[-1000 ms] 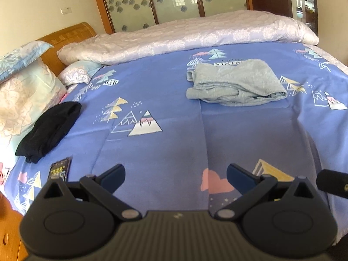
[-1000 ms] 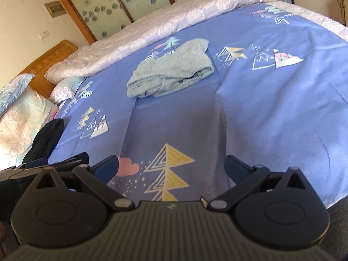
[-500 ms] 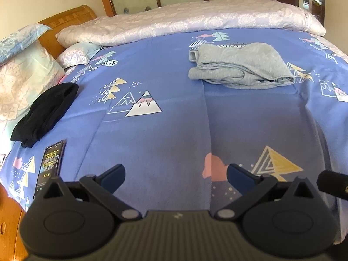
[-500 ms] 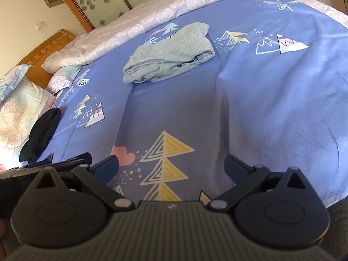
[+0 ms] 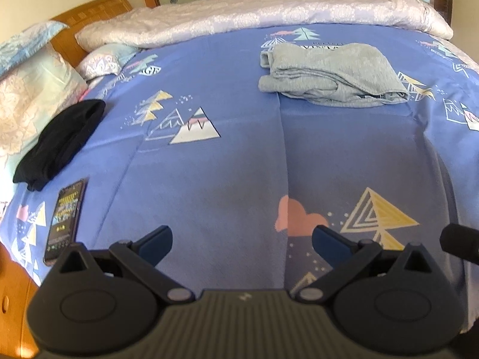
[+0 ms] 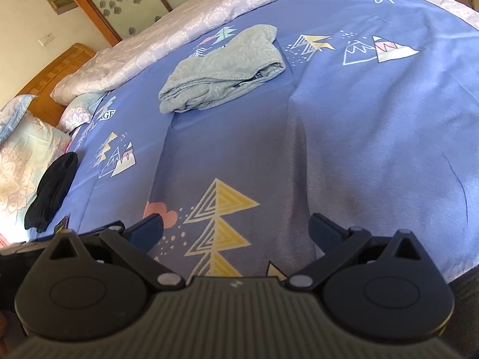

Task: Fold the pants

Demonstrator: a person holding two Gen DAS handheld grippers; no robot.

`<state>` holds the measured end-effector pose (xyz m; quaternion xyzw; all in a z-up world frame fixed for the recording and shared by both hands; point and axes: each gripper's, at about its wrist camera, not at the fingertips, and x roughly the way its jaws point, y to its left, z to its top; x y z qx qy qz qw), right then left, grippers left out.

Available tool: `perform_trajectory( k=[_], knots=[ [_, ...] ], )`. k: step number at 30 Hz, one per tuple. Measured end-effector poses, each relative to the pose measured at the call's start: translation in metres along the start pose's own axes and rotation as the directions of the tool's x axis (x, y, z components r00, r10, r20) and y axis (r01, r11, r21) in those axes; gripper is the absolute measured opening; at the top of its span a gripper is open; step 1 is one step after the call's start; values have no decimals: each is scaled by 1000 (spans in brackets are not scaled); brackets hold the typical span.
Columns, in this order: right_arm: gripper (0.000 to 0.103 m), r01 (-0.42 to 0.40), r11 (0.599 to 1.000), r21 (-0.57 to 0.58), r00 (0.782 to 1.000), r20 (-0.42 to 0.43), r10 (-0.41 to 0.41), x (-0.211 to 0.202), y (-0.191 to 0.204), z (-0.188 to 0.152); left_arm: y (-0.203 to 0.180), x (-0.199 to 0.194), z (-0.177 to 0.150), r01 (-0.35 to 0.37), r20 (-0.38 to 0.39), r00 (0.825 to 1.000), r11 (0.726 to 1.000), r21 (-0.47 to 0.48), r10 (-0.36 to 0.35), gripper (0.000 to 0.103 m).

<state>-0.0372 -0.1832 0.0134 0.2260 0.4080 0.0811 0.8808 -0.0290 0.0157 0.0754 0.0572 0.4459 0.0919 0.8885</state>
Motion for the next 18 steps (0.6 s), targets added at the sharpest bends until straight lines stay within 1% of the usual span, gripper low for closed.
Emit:
perform_trajectory(
  k=[9,18],
  knots=[
    [103,32,999,-29,998,48,-30,-8,3,-2,-2,-4,0,58,-32,998,998,-15,-59,103],
    [103,51,997,-65,996,80,-46,-10,14,-3,-4,-8,0,78,-29,996,997,-13,-79,103]
  ],
)
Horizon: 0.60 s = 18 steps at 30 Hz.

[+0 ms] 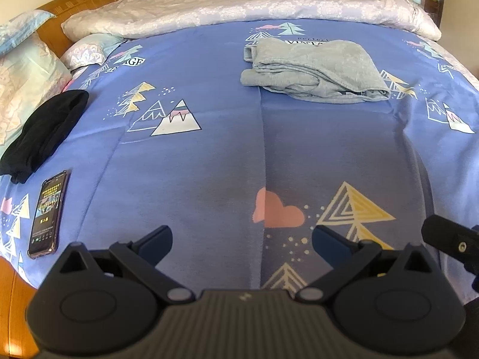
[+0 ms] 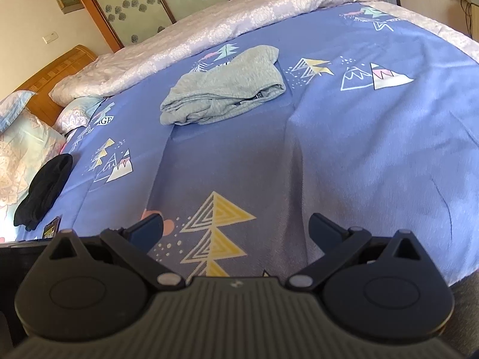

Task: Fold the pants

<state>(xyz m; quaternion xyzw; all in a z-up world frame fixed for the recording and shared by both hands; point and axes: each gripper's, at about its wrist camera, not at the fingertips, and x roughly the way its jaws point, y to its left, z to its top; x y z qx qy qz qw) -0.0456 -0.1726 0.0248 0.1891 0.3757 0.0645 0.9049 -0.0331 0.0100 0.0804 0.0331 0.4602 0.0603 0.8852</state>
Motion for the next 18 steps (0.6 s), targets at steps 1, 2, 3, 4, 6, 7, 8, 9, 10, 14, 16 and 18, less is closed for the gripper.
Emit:
perform_trajectory(
  k=[1,2,3,4,6,7,8,9,10,14,16,18],
  knots=[
    [103,2,1000,-1,1000,3,-2,0,0,0,0,0,0,1,-1,1000,1000,-1,-1,103],
    [103,6,1000,-1,1000,7,-6,-1,2,0,1,0,0,2,-1,1000,1000,-2,-2,103],
    [103,9,1000,-1,1000,10,-9,-1,3,-1,1,0,0,3,-2,1000,1000,-1,-3,103],
    [103,11,1000,-1,1000,12,-11,-1,3,-1,1,1,0,5,-3,1000,1000,-1,-5,103],
    [103,15,1000,0,1000,15,-15,-1,6,-2,0,1,0,8,-7,1000,1000,0,-8,103],
    [103,17,1000,0,1000,16,-16,-1,6,-2,0,1,-1,10,-9,1000,1000,1,-10,103],
    [103,18,1000,0,1000,17,-18,-1,7,-2,-1,1,-1,11,-10,1000,1000,1,-11,103],
    [103,20,1000,-1,1000,19,-20,-1,7,-2,-1,1,-1,13,-12,1000,1000,1,-13,103],
    [103,22,1000,0,1000,21,-22,-1,8,-3,0,1,-1,15,-14,1000,1000,-1,-15,103],
    [103,28,1000,7,999,23,-28,-2,9,-4,1,2,-2,19,-26,999,1000,-11,-19,103],
    [103,28,1000,9,999,19,-28,-1,9,-4,1,3,-3,21,-32,999,1000,-14,-22,103],
    [103,29,1000,9,999,17,-29,0,9,-5,1,4,-4,22,-35,999,1000,-16,-23,103]
  ],
)
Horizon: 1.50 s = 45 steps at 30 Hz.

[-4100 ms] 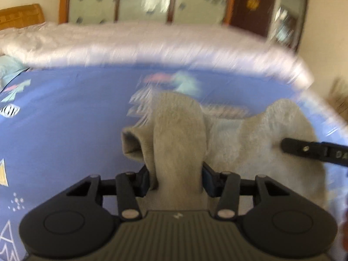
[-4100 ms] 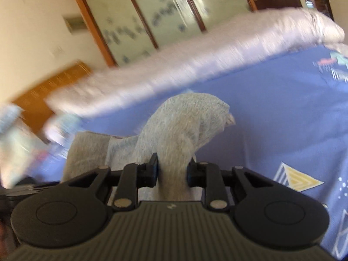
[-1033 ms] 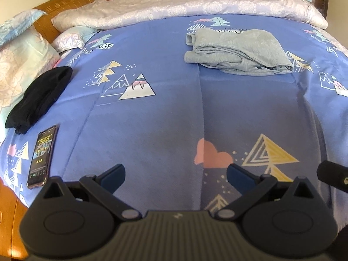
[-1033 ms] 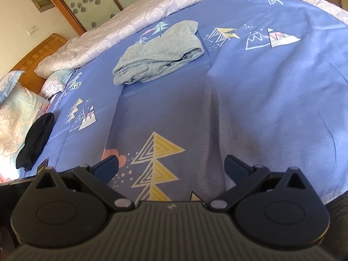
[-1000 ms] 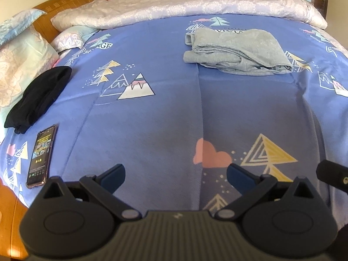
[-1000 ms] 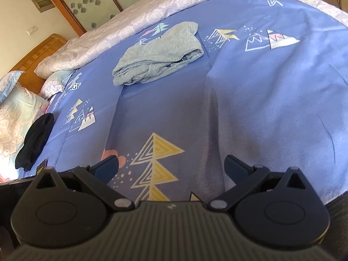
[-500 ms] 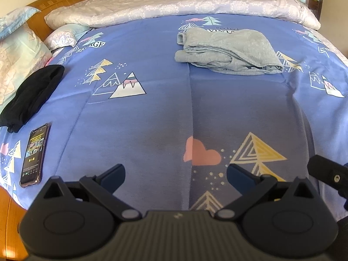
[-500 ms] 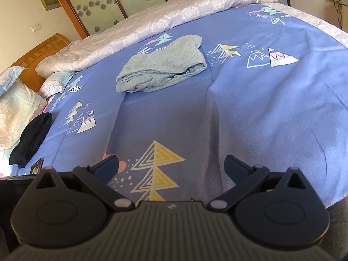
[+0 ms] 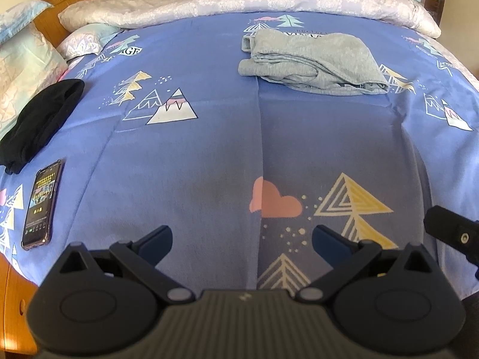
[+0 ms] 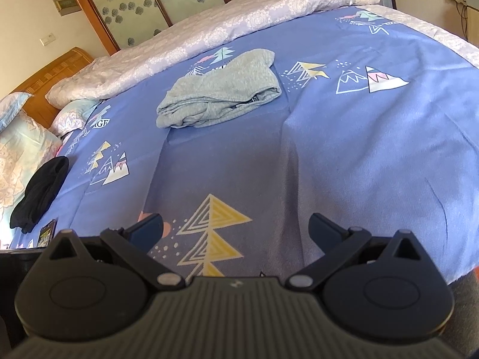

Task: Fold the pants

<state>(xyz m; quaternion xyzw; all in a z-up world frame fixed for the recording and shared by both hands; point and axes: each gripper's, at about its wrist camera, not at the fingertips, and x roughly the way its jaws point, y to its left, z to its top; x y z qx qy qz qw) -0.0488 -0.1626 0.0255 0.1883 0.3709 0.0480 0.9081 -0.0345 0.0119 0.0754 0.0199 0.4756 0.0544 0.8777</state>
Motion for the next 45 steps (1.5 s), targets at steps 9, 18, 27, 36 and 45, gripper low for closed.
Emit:
perform_trajectory(
  k=[9,18,27,36,45],
  knots=[
    [103,3,1000,8,1000,0,-3,0,1,-1,0,2,-1,11,-16,1000,1000,4,-11,103],
    [103,6,1000,22,1000,-3,-6,1,-1,-4,-1,6,-5,15,-40,999,1000,6,-15,103],
    [103,3,999,33,1000,-15,-3,2,-2,-5,1,10,-8,15,-63,998,1000,6,-14,103],
    [103,1,999,34,1000,-24,0,2,-1,-6,2,12,-9,8,-69,998,1000,8,-8,103],
    [103,0,999,36,1000,-28,0,2,-1,-7,5,16,-12,3,-80,997,1000,4,-2,103]
  ],
)
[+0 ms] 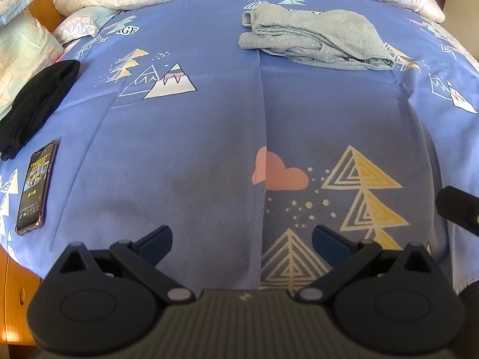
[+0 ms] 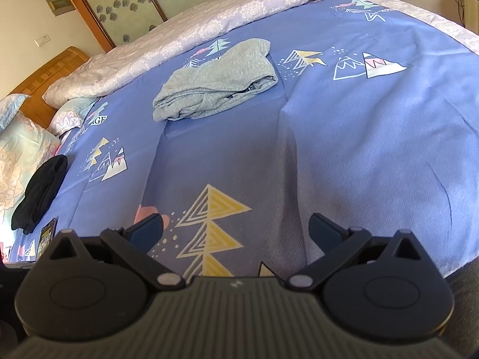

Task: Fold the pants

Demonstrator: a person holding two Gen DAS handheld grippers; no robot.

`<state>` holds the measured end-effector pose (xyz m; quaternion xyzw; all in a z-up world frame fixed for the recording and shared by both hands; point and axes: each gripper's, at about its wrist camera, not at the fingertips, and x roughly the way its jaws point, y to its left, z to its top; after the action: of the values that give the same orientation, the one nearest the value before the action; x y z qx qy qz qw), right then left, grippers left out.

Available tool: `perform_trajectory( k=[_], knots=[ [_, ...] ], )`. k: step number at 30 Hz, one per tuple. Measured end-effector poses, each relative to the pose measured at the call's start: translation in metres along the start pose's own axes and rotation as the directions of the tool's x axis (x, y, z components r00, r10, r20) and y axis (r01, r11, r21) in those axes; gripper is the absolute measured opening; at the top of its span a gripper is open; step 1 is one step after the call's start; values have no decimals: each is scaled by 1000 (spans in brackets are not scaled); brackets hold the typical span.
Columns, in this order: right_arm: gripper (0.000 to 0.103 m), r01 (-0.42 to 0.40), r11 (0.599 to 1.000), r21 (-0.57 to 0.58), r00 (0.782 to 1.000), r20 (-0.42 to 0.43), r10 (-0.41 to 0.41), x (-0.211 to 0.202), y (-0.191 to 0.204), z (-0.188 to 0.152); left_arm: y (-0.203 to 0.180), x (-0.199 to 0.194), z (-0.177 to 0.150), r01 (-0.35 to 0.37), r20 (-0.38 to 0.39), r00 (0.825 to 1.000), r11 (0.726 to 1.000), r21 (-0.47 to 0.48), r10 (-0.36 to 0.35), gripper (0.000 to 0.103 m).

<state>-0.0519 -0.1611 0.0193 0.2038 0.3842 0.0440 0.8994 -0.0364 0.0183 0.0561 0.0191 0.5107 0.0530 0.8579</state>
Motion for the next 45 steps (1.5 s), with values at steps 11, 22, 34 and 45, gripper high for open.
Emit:
perform_trajectory(
  k=[11,22,34,45],
  knots=[
    [103,-1,1000,-1,1000,-3,1,0,1,-1,1,1,-2,-1,-9,1000,1000,-2,1,103],
    [103,-1,1000,-1,1000,-4,1,-1,1,0,-1,0,-2,-38,17,999,999,18,38,103],
    [103,1,1000,2,1000,-2,-1,0,1,0,-2,-1,-2,-46,25,999,998,33,45,103],
    [103,-2,1000,9,1000,-10,2,1,-1,0,-3,4,-5,-30,-3,1000,999,35,30,103]
  ],
)
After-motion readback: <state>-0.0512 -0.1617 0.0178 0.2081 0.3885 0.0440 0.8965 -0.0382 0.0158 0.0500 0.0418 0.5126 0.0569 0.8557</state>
